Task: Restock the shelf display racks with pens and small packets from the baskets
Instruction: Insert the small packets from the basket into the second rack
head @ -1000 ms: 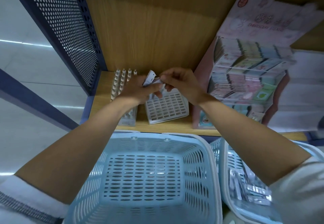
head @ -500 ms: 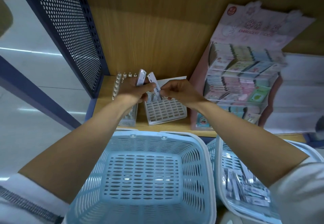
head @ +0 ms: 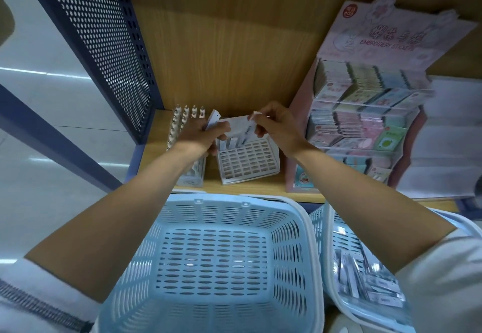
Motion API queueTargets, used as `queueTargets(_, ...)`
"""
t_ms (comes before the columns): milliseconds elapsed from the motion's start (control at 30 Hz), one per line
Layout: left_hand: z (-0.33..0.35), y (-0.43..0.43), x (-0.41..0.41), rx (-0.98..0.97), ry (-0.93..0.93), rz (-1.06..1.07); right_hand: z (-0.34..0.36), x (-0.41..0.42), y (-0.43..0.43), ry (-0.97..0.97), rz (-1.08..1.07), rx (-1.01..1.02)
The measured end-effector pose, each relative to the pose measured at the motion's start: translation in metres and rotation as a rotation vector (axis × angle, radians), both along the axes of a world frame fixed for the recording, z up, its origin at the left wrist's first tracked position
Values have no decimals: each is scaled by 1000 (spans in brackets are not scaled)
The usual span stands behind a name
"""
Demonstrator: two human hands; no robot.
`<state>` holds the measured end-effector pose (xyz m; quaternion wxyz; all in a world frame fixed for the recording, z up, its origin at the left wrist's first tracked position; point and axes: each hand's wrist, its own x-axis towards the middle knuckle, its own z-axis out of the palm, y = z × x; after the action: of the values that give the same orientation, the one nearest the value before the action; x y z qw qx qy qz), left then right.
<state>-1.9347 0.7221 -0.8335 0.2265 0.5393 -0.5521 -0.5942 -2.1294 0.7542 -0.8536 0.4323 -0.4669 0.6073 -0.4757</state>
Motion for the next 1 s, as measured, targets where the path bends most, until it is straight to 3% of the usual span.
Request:
queueTargets(200, -10, -3, 3, -40, 26, -14, -25, -10, 2, 133, -186, 105)
queueTargets(400, -22, -11, 8, -43, 40, 20, -47, -7, -2, 181, -309, 62)
queueTargets(633, -31, -16, 11, -80, 83, 1, -63, -10, -2, 225, -281, 124)
queueTargets(1000, -34, -20, 10, -68, 116, -47, -82, -8, -10, 499, -207, 132)
